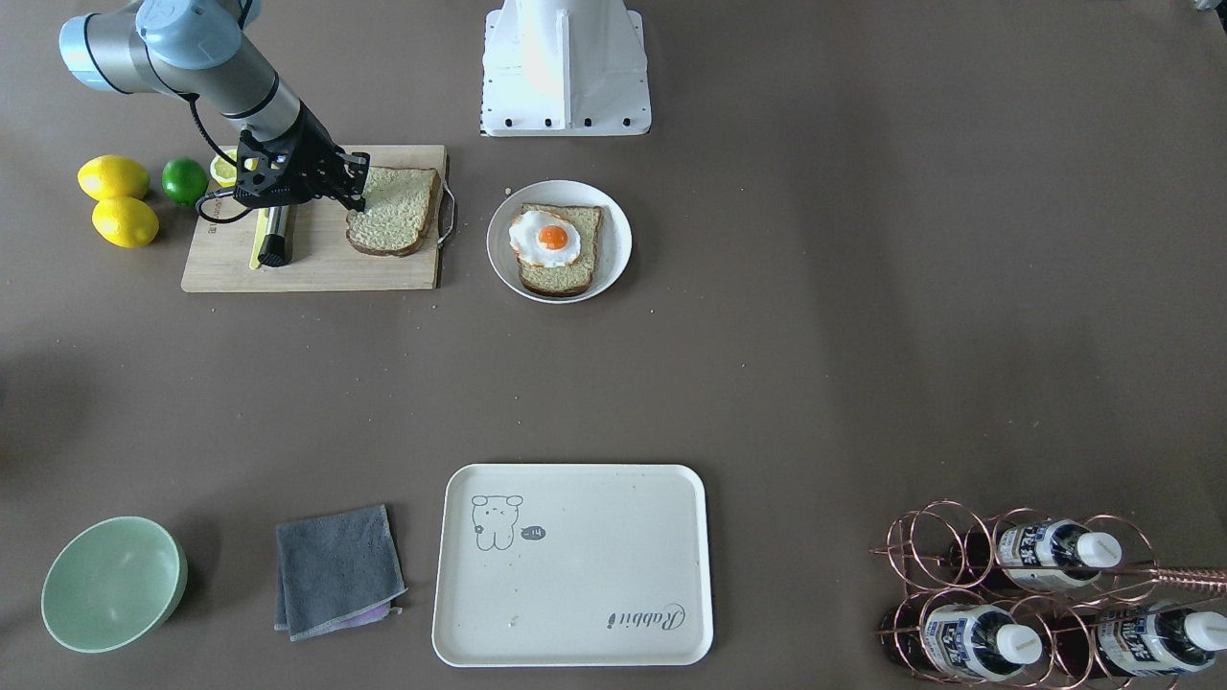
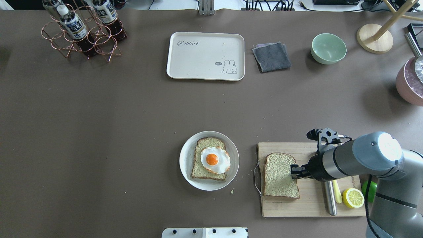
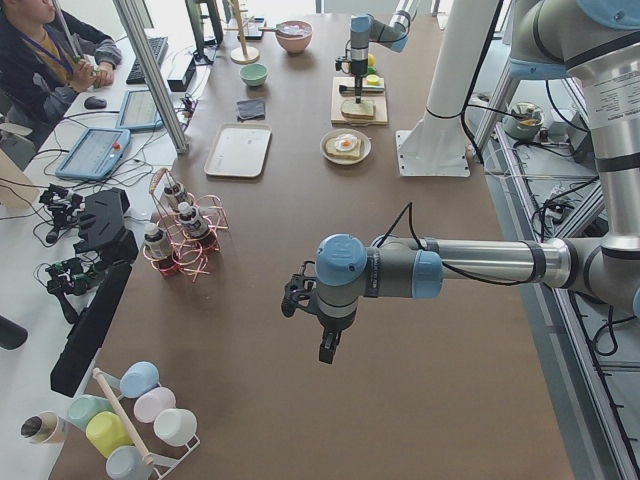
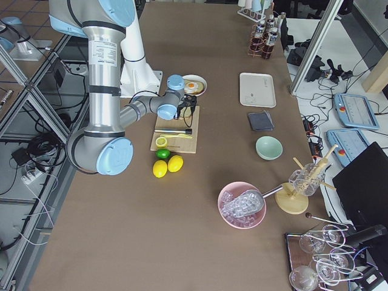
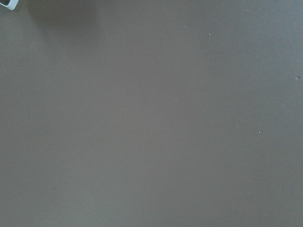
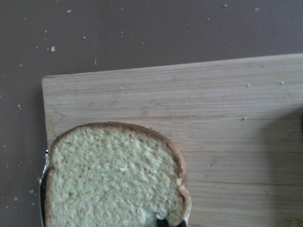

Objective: Make sandwich and place on tray
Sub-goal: 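Lift the bread slice with the right gripper and carry it over the egg plate, then lay the bread slice on top of the egg with the right gripper, then open the right gripper and withdraw the right arm to rest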

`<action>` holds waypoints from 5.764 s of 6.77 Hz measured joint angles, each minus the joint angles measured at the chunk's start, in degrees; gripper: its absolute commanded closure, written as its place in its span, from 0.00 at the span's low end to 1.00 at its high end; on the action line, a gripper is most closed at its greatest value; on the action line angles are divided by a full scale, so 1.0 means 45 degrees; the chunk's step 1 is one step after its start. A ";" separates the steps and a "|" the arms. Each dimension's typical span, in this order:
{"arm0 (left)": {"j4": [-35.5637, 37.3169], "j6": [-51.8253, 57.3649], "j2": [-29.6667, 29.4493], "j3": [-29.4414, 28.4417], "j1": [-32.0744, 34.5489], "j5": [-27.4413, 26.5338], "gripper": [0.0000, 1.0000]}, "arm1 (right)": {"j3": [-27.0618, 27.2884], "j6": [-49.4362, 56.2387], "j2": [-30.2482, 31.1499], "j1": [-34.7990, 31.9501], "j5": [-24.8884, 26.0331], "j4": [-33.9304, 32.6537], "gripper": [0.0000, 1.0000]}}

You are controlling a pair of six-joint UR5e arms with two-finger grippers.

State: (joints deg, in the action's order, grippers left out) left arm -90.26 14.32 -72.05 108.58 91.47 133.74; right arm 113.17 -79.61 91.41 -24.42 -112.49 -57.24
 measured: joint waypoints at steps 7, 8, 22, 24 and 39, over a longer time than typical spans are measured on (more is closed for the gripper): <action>-0.0058 0.0055 0.0054 -0.0011 0.0083 0.0162 0.03 | 0.0203 0.0181 -0.0391 -0.1866 -0.2633 0.1079 1.00; -0.0059 0.0046 0.0054 -0.0019 0.0081 0.0162 0.03 | 0.0092 0.0131 -0.0844 -0.1978 -0.2795 0.1139 1.00; -0.0058 0.0036 0.0054 0.0041 0.0084 0.0162 0.03 | -0.3157 -0.1138 -0.5722 -0.0717 -0.1913 0.1278 1.00; -0.0059 0.0023 0.0054 0.0050 0.0091 0.0162 0.03 | -0.3409 -0.1154 -0.5920 -0.0725 -0.1899 0.1325 1.00; -0.1276 -0.1596 -0.0042 0.0235 -0.0421 0.1755 0.03 | -0.1156 -0.1785 -0.3464 -0.3105 -0.3850 0.1382 0.00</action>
State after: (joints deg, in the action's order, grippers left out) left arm -96.01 7.14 -72.24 109.64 89.57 141.64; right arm 107.97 -87.64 75.82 -38.39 -129.81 -51.02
